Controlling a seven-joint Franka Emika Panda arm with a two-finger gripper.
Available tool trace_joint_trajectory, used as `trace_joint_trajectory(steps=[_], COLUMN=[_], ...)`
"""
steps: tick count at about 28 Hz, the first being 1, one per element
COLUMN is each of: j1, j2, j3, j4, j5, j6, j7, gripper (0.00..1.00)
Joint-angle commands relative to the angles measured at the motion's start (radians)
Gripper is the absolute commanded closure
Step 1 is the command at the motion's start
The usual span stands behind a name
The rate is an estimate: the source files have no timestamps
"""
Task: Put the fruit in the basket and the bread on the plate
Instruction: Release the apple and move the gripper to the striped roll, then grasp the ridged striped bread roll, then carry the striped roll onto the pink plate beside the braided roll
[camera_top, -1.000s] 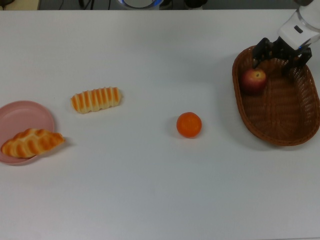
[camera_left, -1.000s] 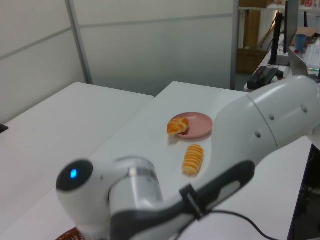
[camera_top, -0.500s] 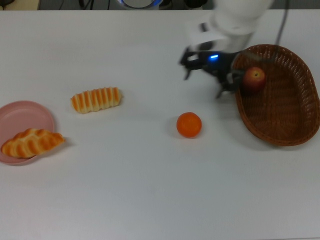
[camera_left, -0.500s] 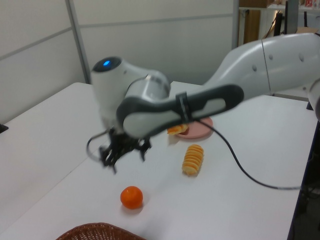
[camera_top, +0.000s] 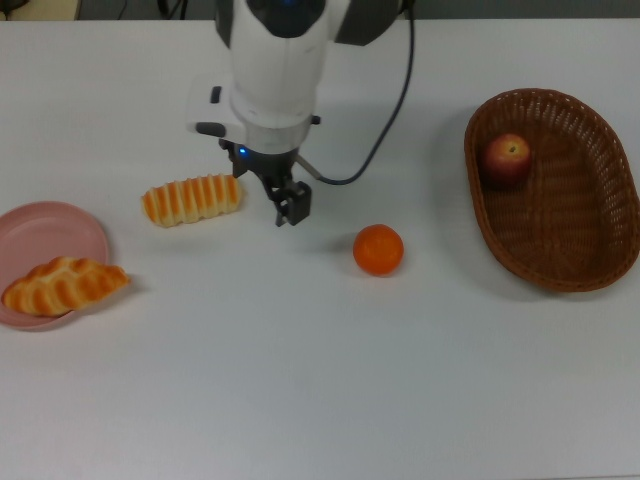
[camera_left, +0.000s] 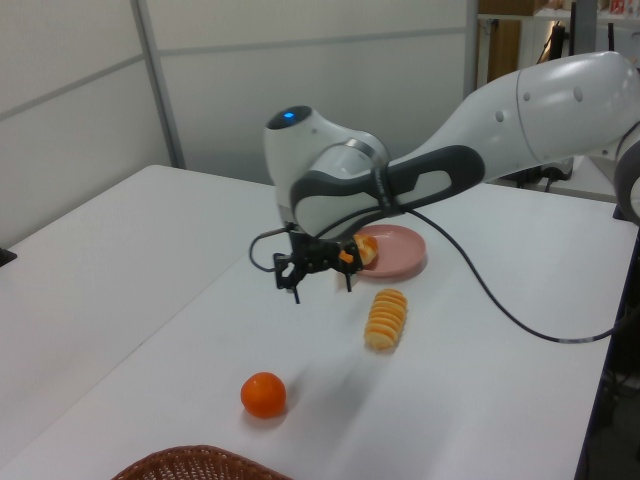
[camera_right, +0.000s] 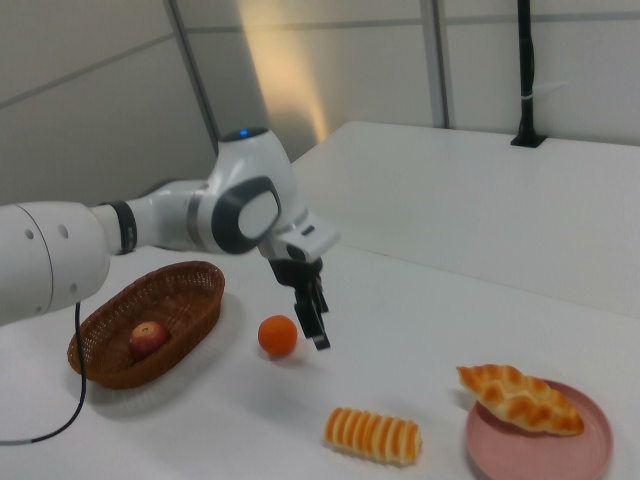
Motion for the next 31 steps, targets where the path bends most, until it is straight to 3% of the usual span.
trace_joint_trajectory(steps=[1,8,15,29,31], j1=[-0.059,-0.149,-0.159,-0.186,-0.188], j2=[-0.118,-0.115,-0.111,-0.023,-0.010], j3=[0.014,0.014,0.012,0.002,0.000], j4=[-0.200,-0.254,-0.354,-0.348,-0.345], j5=[0.047,0.052,0.049,0.035,0.032], j6=[0.114,0.152,0.258,0.327,0.340], j7=[0.027,0.011,0.001,0.001,0.001], gripper=[0.00,0.00,0.00,0.00,0.04])
